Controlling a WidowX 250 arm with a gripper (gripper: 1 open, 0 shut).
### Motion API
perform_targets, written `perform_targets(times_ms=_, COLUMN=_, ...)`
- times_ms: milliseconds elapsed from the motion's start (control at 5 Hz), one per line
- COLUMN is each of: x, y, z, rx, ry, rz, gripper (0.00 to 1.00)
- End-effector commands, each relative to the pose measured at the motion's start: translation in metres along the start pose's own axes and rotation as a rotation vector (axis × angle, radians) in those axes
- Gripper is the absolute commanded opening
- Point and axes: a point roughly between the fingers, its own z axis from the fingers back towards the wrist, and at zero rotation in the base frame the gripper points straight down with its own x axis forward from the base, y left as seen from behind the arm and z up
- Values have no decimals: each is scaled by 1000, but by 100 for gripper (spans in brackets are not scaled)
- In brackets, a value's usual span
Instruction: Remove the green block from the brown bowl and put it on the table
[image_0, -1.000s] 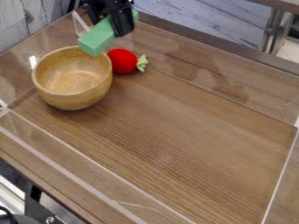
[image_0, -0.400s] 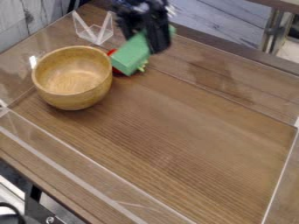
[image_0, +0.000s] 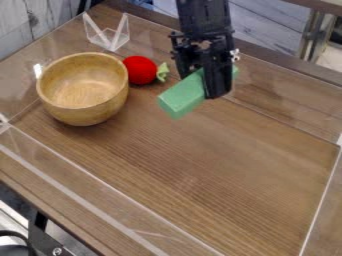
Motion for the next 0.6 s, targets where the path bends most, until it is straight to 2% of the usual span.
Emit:
perform_targets(times_ms=0, x=3, y=-5, z=-1, rx=30, ry=-15, rz=-34, gripper=0)
perform_targets(times_ms=200, x=11, y=2, z=-14, rx=25, ry=-6, rz=-11, gripper=0)
perform_targets(times_ms=400, x=19, y=10, z=-27, rx=36, ry=2, rz=4, gripper=0)
